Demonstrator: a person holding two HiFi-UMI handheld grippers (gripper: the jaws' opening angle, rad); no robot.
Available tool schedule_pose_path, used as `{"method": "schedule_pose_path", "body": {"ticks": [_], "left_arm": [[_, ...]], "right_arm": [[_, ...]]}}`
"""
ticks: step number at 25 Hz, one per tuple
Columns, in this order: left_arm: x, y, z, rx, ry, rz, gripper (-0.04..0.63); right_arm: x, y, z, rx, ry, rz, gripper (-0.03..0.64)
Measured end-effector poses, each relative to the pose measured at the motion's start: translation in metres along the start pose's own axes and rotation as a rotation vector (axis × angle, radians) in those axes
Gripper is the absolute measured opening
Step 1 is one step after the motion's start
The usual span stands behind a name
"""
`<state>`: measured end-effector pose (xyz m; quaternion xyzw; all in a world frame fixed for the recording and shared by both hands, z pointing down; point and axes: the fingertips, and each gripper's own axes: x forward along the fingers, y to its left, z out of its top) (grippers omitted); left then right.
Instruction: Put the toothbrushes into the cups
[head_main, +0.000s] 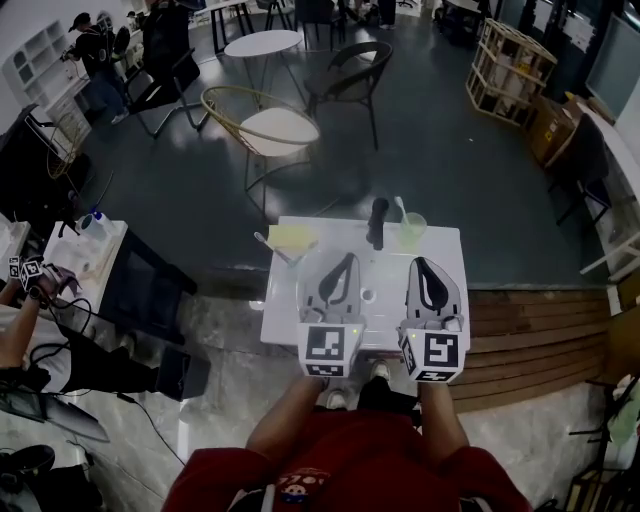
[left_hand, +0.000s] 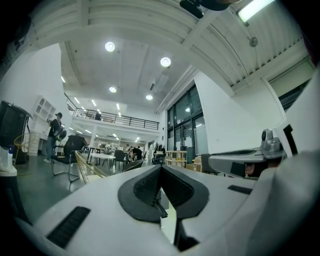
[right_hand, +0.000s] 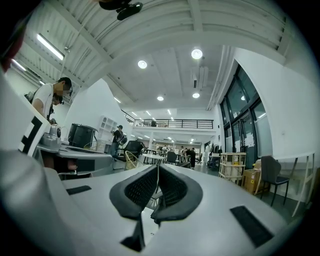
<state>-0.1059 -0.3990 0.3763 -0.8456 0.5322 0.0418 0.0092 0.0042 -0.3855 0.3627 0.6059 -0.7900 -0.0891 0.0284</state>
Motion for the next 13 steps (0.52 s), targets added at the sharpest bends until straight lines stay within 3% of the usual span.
{"method": "schedule_pose_path", "body": {"ticks": [13], "left_arm": [[0.0042,0.0066,0.0027,-0.003,-0.005,0.009,0.029]], "right_arm": [[0.0081,-0.0003,-0.0034,-0.017,0.015,0.012,0.029]]}}
